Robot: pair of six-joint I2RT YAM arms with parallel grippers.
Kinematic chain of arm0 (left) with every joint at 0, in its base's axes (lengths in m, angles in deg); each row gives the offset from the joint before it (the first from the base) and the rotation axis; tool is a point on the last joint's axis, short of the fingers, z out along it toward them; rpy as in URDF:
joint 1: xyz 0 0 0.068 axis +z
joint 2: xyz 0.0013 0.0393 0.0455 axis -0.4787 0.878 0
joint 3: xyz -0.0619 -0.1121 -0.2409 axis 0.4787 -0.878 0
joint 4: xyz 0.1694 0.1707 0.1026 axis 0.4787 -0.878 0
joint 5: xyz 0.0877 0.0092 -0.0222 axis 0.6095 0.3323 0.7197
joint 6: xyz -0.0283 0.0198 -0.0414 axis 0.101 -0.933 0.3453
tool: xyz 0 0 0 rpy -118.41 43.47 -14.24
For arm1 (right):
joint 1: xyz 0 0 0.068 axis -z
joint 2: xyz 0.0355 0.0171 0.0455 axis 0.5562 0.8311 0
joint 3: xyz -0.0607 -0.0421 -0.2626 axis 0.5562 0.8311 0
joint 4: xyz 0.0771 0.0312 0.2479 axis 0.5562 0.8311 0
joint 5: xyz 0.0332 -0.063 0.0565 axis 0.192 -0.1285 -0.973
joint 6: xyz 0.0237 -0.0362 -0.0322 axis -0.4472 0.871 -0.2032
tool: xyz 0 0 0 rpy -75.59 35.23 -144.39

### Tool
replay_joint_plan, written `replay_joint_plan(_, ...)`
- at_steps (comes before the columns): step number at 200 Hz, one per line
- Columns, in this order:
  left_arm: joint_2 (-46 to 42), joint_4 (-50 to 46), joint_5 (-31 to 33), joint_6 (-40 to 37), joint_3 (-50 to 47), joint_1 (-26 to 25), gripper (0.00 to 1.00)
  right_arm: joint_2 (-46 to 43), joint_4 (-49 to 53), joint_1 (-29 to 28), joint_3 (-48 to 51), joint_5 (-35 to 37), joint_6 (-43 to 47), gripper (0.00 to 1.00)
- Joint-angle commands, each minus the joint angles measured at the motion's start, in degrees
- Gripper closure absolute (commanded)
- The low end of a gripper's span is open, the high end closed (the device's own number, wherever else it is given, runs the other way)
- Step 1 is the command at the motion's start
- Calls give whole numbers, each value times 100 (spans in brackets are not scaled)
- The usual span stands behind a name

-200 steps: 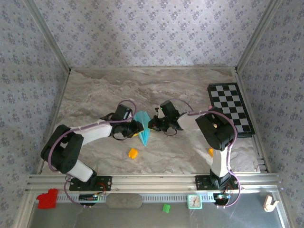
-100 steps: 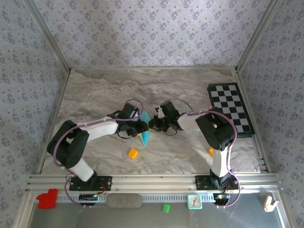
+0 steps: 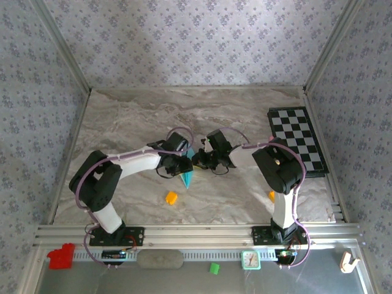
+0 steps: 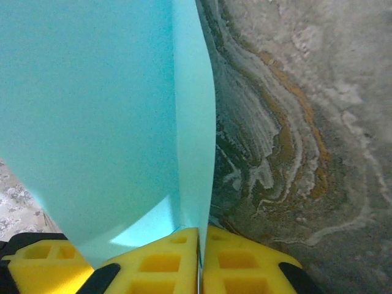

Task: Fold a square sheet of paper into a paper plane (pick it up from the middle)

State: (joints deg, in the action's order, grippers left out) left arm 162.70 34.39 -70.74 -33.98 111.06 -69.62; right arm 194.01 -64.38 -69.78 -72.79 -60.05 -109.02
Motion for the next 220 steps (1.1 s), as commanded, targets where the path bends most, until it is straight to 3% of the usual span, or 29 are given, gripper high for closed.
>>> replay_joint_plan(1,125,-306,266,-149,149,-63,68,-210,-41,7,-12,-119,-126,88)
replay_joint_plan(44,159,-413,444,-144,223,-73,72,-543,95,126,131,102,-33,77)
replay_joint_plan(107,340,-797,723,-200,502,-160,77,-1185,597,316,422,976,190,62)
replay_joint_plan(138,430,-978,811,-250,644,-187,86,-1529,881,368,527,1381,348,50)
replay_joint_plan(170,395,-1150,981,-405,843,-193,95,-2144,1209,484,695,1958,597,35)
replay_joint_plan(220,633,-1583,1496,-1090,1790,-46,95,-3277,1653,767,1052,2925,970,26)
